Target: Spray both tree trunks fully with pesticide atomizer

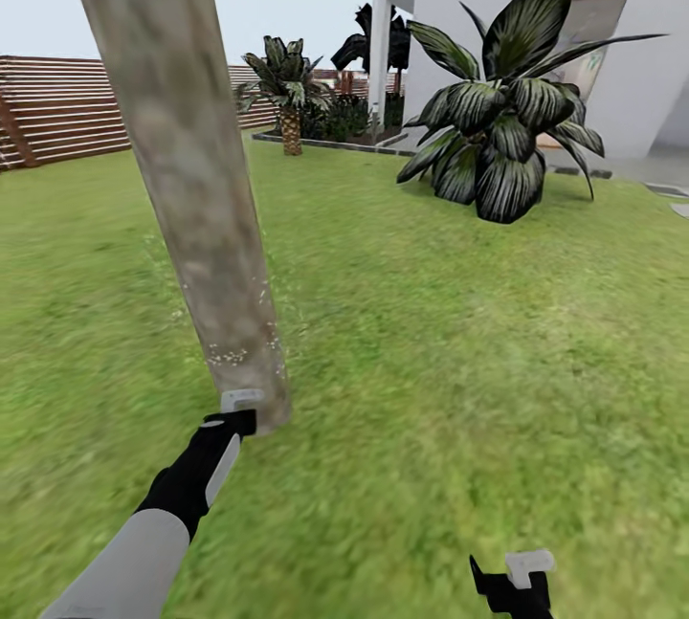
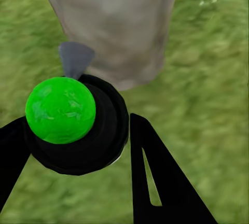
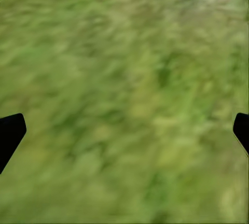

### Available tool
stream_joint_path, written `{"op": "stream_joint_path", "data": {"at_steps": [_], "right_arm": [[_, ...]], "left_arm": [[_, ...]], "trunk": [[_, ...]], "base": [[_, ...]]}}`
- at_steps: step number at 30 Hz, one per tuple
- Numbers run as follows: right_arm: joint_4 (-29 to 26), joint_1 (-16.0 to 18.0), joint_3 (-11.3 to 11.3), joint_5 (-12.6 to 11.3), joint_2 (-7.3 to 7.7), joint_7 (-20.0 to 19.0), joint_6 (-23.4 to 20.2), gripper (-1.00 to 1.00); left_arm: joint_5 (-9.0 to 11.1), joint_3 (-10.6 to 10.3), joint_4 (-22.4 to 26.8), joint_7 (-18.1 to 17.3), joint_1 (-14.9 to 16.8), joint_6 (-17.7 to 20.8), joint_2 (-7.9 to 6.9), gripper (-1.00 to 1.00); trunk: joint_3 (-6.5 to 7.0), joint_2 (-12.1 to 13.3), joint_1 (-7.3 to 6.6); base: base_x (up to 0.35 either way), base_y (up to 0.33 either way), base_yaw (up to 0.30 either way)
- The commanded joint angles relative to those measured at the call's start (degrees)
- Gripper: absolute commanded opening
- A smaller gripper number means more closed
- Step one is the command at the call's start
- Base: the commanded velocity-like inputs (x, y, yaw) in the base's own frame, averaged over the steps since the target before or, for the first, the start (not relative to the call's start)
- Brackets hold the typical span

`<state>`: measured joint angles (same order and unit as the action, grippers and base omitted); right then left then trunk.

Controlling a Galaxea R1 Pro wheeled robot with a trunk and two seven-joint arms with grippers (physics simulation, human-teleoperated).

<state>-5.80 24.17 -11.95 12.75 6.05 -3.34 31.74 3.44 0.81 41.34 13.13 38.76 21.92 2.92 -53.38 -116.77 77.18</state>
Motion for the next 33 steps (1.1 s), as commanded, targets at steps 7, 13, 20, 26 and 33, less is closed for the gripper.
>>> {"op": "stream_joint_path", "data": {"at_steps": [7,13,20,26,33], "right_arm": [[0.00,0.00,-0.02,0.00,0.08,0.01,0.05,1.00],[0.00,0.00,0.00,0.00,0.10,0.00,0.08,1.00],[0.00,0.00,0.00,0.00,0.01,0.00,0.08,1.00],[0.00,0.00,0.00,0.00,0.01,0.00,0.08,1.00],[0.00,0.00,0.00,0.01,0.03,-0.04,0.08,1.00]], "left_arm": [[0.58,0.36,0.89,0.12,0.00,-0.24,-0.05,-1.00],[0.05,0.52,0.89,-0.42,0.00,-0.30,-0.41,-1.00],[0.24,-0.31,2.90,-0.81,1.90,0.29,1.95,-1.00],[0.51,-4.64,15.77,-0.66,2.73,6.13,0.13,-1.00],[1.50,0.23,16.48,-3.01,2.88,9.31,-4.93,-1.00]], "trunk": [[0.00,0.00,0.00],[0.00,0.00,0.00],[0.00,0.00,0.00],[0.00,0.00,0.00],[0.00,0.00,0.00]], "base": [[-0.064,-0.246,0.275],[-0.219,-0.039,0.077],[-0.007,0.000,0.001],[0.000,0.000,0.000],[0.000,0.000,-0.096]]}}
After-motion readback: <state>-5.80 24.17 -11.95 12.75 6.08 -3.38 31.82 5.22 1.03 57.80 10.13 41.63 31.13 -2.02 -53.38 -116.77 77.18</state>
